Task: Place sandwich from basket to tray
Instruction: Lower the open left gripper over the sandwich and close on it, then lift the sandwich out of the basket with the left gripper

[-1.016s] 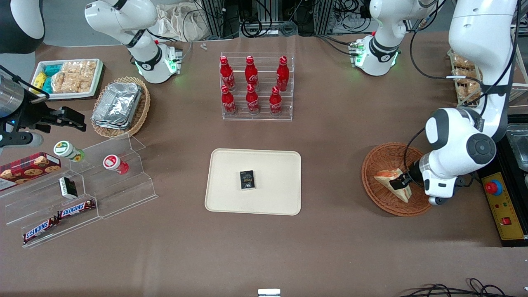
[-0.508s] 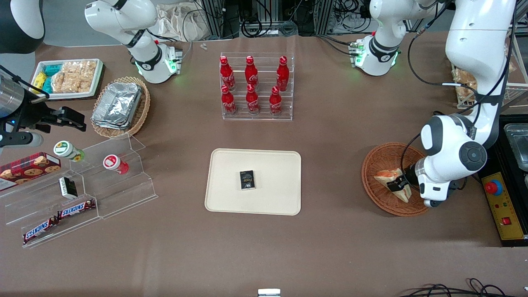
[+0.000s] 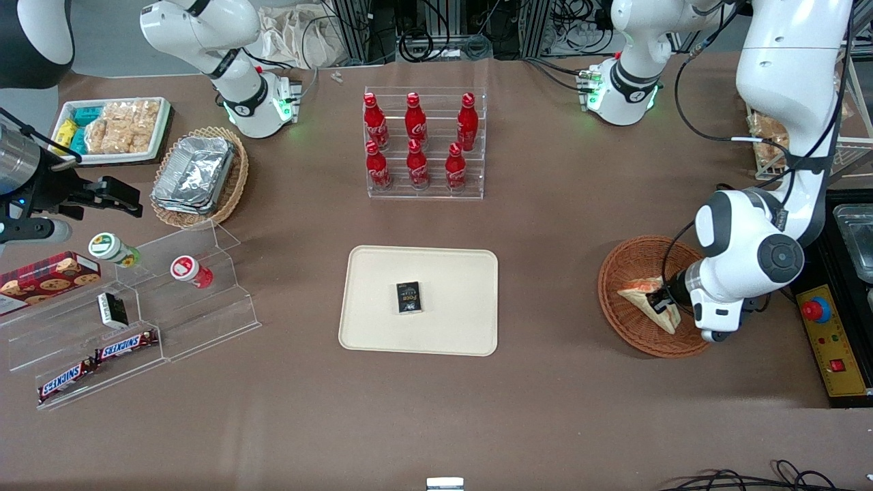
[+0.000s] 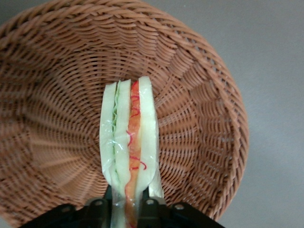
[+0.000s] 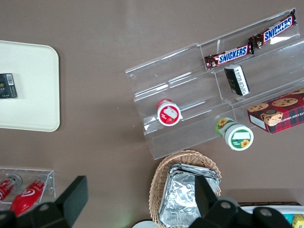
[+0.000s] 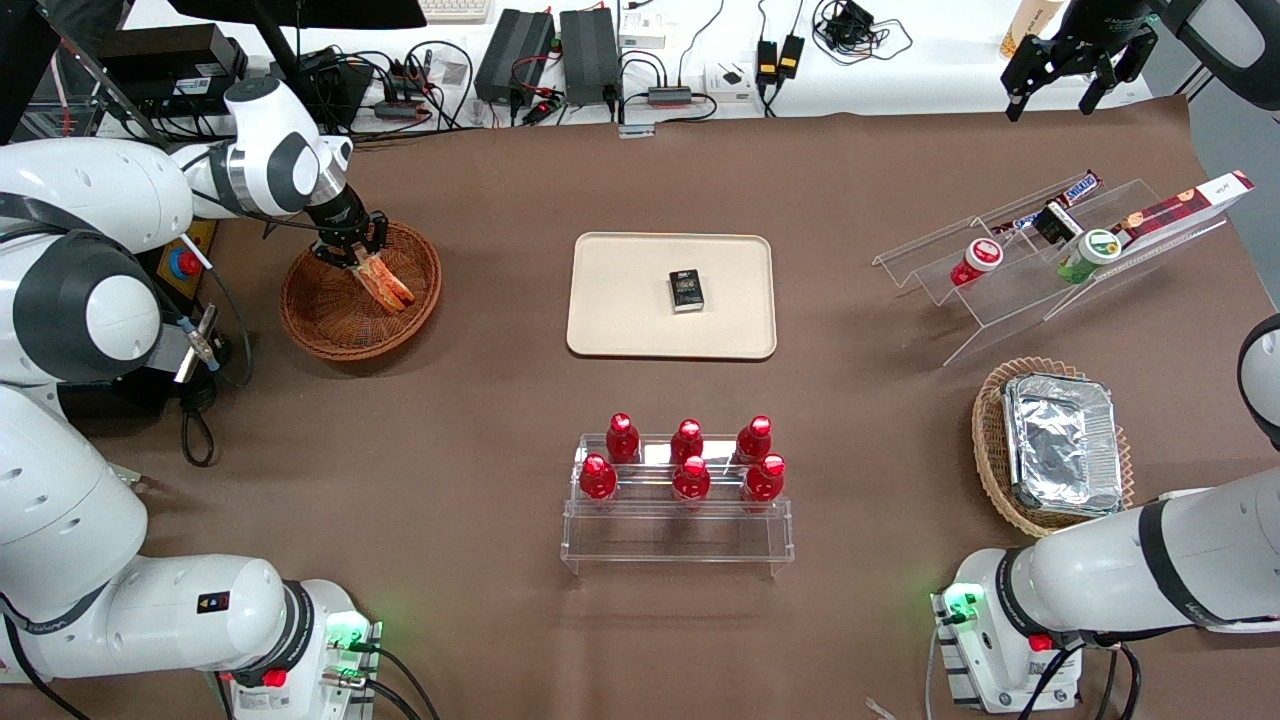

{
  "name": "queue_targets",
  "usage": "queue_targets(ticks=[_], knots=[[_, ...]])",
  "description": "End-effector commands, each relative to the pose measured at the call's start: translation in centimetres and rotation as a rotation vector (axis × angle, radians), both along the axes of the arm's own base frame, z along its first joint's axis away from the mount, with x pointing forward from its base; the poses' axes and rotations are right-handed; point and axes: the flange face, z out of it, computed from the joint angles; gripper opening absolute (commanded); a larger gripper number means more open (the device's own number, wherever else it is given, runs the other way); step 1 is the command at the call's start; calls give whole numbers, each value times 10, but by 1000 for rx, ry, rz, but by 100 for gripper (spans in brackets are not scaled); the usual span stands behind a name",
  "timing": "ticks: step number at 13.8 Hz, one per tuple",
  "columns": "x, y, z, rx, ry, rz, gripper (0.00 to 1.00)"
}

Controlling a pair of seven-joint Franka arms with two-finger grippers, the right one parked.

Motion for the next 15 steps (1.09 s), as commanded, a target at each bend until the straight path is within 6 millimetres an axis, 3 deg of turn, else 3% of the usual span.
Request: queue_targets(ticks=[1, 6, 8, 10, 15], knots=[[11, -2, 60, 39, 47, -12, 0], [4, -2, 205, 18, 148, -135, 0], [-7, -5, 242, 3, 164, -224, 0], [-13, -19, 256, -5, 143, -288, 0], [-20, -74, 258, -38, 133, -557, 0]])
